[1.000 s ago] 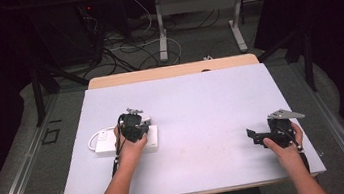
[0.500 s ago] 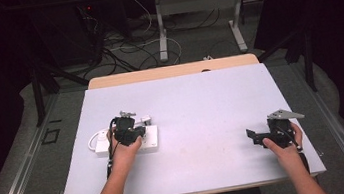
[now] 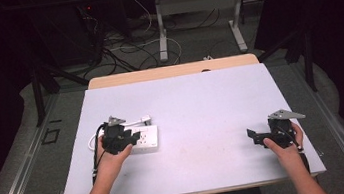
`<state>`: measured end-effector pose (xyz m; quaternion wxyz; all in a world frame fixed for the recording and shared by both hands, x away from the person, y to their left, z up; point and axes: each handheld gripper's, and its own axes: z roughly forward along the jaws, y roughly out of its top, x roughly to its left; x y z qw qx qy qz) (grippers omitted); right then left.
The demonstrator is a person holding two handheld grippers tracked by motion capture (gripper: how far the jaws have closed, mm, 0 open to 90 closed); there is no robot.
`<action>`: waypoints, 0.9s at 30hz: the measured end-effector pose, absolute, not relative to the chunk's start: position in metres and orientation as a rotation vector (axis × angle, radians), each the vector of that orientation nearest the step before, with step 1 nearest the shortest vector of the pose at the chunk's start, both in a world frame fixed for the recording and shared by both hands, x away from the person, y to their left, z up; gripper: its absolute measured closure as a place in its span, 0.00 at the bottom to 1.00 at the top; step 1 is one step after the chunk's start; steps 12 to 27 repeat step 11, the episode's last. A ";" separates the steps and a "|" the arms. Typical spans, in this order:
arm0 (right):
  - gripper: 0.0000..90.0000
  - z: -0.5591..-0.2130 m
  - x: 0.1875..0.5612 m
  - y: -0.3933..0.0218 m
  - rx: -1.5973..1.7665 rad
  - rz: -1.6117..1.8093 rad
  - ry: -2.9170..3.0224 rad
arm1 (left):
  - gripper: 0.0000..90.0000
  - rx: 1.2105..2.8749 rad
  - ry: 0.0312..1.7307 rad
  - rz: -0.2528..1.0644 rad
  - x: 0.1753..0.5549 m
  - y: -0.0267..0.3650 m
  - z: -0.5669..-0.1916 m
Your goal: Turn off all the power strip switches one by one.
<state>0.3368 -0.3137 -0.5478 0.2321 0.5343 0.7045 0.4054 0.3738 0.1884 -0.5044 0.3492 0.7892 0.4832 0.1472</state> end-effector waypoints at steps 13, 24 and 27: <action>0.06 -0.548 0.336 -0.315 1.456 1.113 1.934 | 0.50 2.022 1.079 0.523 0.334 0.224 -0.507; 0.06 -0.548 0.336 -0.315 1.456 1.113 1.934 | 0.50 2.022 1.079 0.523 0.334 0.224 -0.507; 0.06 -0.548 0.336 -0.315 1.456 1.113 1.934 | 0.50 2.022 1.079 0.523 0.334 0.224 -0.507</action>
